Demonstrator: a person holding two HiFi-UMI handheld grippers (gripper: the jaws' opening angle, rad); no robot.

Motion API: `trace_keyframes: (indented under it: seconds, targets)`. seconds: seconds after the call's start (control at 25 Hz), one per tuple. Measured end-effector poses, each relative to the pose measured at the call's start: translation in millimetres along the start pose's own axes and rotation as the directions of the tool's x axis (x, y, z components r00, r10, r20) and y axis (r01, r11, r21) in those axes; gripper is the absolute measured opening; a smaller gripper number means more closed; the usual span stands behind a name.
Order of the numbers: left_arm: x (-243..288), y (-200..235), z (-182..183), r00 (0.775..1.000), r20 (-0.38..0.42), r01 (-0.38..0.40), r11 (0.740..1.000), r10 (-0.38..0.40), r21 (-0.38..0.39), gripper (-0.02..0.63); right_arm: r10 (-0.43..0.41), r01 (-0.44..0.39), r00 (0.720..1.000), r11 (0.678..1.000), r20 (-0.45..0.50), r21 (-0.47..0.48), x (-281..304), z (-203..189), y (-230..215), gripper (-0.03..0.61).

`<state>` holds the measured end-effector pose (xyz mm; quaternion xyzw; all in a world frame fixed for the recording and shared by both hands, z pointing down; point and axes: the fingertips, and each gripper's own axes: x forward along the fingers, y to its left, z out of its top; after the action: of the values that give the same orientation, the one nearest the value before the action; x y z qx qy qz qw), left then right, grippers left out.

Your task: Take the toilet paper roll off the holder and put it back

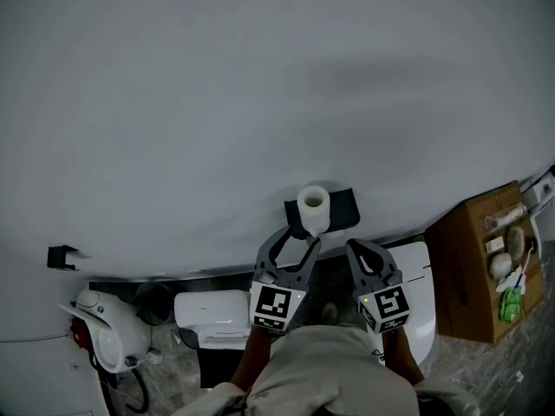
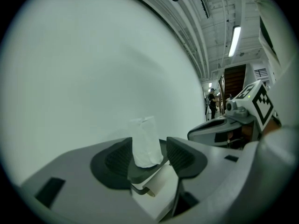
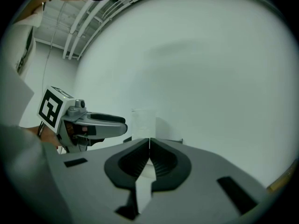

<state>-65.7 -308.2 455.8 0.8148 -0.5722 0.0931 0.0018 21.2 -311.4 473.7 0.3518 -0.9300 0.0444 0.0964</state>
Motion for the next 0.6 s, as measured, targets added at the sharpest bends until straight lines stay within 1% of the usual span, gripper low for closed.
trace_keyframes:
  seconds: [0.32,0.6]
  targets:
    - [19.9,1.6,-5.3,0.999,-0.040,0.001,1.000,-0.002,-0.028,0.292,0.019,-0.019,1.000,1.000,0.004,-0.006,5.8,1.2,-9.6,-0.002]
    - [36.5,5.0,-5.9,0.999,-0.054,-0.002,0.999,-0.001,-0.047,0.322,0.031,-0.031,0.999,0.999,0.008,-0.007,10.6,2.1,-15.1,-0.001]
